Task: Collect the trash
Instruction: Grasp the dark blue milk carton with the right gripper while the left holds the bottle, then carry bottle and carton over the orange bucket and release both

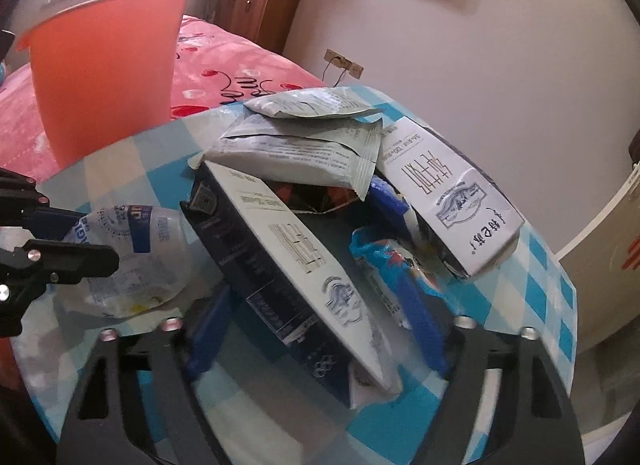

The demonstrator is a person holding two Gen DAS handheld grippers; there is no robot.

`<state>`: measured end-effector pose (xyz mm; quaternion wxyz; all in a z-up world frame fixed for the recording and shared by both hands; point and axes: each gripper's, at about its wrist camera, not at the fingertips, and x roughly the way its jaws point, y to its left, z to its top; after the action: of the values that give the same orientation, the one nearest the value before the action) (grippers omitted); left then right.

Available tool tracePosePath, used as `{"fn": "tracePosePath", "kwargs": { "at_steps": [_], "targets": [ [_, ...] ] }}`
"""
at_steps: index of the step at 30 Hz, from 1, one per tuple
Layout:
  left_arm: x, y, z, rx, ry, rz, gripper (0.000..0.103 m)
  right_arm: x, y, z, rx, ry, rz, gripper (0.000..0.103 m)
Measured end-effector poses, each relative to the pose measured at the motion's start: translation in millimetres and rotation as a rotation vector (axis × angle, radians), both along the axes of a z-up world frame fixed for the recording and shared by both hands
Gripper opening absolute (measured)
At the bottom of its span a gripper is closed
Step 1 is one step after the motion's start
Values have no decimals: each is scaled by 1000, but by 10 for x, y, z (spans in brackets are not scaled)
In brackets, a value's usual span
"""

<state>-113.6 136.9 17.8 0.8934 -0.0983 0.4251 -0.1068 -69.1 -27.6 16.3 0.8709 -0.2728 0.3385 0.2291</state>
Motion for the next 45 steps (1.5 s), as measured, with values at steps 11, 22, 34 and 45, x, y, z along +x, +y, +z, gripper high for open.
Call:
{"fn": "tracePosePath", "kwargs": {
  "at_steps": [11, 22, 34, 45],
  "targets": [
    [59, -161, -125, 9, 27, -81, 37, -69, -65, 51, 27, 17, -21, 42],
    [21, -111, -70, -62, -14, -32, 26, -80, -502, 231, 335, 214, -138, 28],
    [-61, -11, 308, -171, -123, -23, 25, -227, -713, 542, 592, 313, -170, 28],
    [-228, 605, 1239, -134, -358, 129, 25, -154, -107, 1344, 695, 287, 5, 28]
  ]
}}
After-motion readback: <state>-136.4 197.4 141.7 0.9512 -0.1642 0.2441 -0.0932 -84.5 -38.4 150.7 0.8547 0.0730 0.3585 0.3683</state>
